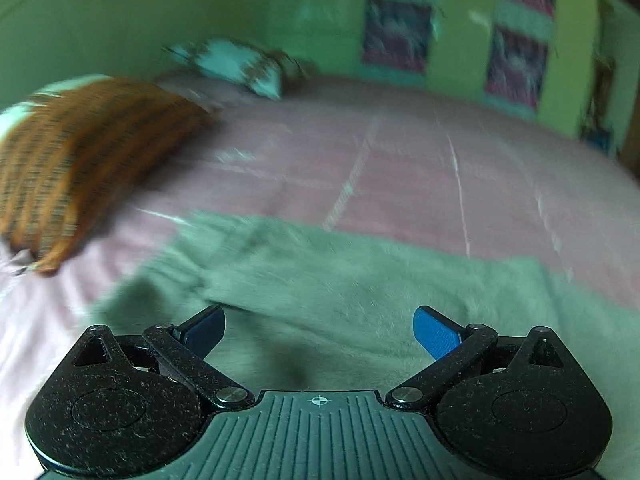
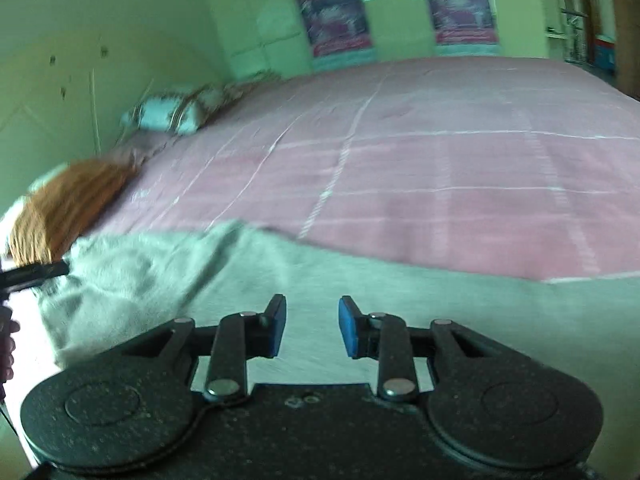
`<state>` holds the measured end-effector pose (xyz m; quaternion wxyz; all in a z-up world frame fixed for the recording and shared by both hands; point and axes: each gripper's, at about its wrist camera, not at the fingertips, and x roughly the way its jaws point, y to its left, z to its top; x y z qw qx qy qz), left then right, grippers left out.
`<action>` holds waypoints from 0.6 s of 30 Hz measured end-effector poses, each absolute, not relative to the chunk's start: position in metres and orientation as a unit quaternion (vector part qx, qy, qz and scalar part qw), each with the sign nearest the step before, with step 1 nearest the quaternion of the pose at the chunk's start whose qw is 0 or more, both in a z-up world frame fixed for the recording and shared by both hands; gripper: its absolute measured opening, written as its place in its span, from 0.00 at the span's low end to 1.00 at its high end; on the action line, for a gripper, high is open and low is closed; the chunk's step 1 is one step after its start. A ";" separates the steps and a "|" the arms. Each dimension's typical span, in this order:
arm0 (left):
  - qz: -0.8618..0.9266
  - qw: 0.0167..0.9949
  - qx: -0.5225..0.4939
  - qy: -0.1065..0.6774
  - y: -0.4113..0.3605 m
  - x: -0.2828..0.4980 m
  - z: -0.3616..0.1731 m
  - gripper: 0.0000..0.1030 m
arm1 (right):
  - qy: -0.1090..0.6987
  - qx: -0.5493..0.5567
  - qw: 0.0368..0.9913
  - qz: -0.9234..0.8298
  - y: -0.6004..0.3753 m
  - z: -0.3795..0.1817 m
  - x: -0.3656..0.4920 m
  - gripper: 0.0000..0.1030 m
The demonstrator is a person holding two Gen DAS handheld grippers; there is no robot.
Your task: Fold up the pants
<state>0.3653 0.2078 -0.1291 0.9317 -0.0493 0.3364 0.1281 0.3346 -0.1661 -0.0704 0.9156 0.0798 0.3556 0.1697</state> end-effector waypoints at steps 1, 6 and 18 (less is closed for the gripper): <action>0.153 0.918 -0.024 0.364 0.208 0.378 -0.142 0.97 | 0.371 0.070 0.910 0.171 -0.153 -0.080 0.344 0.20; 0.163 0.914 0.019 0.372 0.220 0.379 -0.151 0.99 | 0.407 0.034 0.905 0.123 -0.160 -0.097 0.354 0.11; 0.189 0.909 -0.002 0.373 0.244 0.427 -0.158 1.00 | 0.420 0.020 0.893 0.162 -0.093 -0.103 0.413 0.25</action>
